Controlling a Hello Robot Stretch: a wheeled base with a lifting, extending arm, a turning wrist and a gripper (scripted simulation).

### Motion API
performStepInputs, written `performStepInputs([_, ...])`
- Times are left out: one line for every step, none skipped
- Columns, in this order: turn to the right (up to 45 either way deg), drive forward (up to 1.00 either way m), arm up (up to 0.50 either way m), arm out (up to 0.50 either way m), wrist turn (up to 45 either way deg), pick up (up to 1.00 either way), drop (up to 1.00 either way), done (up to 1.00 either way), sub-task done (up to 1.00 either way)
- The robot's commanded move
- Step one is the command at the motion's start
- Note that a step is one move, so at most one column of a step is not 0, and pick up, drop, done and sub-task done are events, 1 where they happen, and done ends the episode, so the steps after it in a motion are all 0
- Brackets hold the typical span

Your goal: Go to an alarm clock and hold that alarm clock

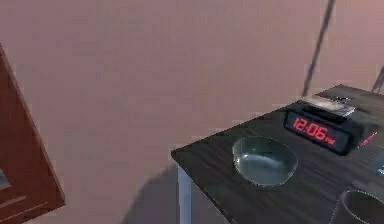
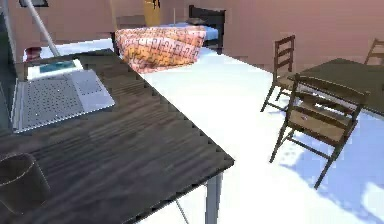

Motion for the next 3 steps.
performStepInputs([-45.0, 0.0, 0.0, 0.0, 0.0, 0.0, 0.0, 0.0, 0.0])
performStepInputs([-9.0, 0.0, 0.0, 0.0, 0.0, 0.0, 0.0, 0.0, 0.0])
performStepInputs([0.0, 0.0, 0.5, 0.0, 0.0, 0.0, 0.0, 0.0, 0.0])
